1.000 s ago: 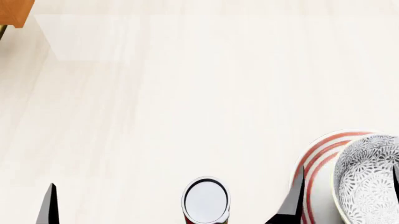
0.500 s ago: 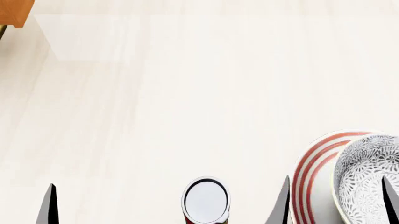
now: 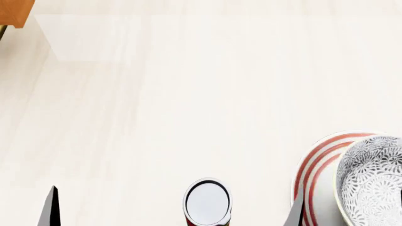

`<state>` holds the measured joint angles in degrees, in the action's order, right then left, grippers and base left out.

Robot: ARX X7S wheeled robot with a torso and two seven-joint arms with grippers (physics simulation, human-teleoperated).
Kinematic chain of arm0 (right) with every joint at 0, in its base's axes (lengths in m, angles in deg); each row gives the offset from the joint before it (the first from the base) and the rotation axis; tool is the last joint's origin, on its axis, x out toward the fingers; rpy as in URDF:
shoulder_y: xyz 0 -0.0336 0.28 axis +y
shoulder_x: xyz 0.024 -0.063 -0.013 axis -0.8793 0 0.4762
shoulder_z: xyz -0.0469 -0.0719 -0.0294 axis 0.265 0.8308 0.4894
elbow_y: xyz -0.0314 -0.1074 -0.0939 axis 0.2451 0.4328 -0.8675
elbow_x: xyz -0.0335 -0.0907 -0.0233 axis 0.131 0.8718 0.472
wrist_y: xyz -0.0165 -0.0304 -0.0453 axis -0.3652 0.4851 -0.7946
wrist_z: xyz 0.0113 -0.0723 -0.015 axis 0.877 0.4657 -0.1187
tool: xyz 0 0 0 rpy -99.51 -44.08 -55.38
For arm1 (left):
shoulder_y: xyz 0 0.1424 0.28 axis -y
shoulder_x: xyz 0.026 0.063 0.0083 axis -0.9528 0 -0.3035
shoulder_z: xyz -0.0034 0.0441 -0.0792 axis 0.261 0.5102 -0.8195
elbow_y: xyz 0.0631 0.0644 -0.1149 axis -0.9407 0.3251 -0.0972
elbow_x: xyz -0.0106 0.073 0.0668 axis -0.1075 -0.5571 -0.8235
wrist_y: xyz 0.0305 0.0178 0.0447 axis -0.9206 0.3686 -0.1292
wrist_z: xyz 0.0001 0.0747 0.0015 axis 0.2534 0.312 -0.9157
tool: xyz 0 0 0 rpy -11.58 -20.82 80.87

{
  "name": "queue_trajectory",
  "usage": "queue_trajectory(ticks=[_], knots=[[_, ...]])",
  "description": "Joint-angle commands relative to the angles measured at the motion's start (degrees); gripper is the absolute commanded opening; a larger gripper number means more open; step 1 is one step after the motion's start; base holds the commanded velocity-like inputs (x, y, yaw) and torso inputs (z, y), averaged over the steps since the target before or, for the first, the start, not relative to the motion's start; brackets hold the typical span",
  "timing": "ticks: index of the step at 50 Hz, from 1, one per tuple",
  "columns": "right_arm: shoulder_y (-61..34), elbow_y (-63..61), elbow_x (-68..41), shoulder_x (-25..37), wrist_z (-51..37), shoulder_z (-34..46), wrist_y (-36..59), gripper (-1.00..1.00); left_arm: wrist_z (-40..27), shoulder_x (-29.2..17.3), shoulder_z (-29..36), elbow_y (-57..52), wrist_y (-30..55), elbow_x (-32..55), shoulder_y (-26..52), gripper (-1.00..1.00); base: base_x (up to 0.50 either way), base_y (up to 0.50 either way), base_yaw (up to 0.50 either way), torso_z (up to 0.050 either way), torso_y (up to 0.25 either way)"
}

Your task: Put the bowl on the plate.

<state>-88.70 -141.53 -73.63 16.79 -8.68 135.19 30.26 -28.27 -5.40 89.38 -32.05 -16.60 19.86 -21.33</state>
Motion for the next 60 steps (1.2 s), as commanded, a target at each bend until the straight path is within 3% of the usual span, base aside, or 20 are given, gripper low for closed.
queue_trajectory(ticks=[1, 20, 32, 48, 60], knots=[[5.79, -0.36, 3.51, -1.4, 0.04, -5.89, -0.56, 1.0, 1.34, 1.09, -1.88, -1.8, -0.2, 0.7, -0.28, 1.0, 0.0, 0.0, 0.0, 0.0, 0.0], [9.52, -0.36, 6.04, 0.95, 0.04, -6.79, -2.89, 1.0, 0.85, 0.64, -1.75, -2.02, -0.44, 0.9, -0.28, 1.0, 0.0, 0.0, 0.0, 0.0, 0.0], [12.84, -0.36, 5.44, 1.61, 0.05, -10.47, -2.71, 1.0, -0.06, 0.78, -2.75, -0.61, 2.94, 4.01, 3.55, 1.0, 0.0, 0.0, 0.0, 0.0, 0.0], [12.28, -0.35, 4.92, 2.79, 0.09, -10.39, -3.39, 1.0, -1.88, 0.28, -3.57, 2.21, 9.28, 5.46, 9.7, 1.0, 0.0, 0.0, 0.0, 0.0, 0.0], [7.55, 1.21, -1.72, -0.95, 2.08, -13.35, -0.44, 1.0, -1.63, -0.87, -4.66, 4.16, 9.77, 5.25, 11.15, 1.0, 0.0, 0.0, 0.0, 0.0, 0.0]])
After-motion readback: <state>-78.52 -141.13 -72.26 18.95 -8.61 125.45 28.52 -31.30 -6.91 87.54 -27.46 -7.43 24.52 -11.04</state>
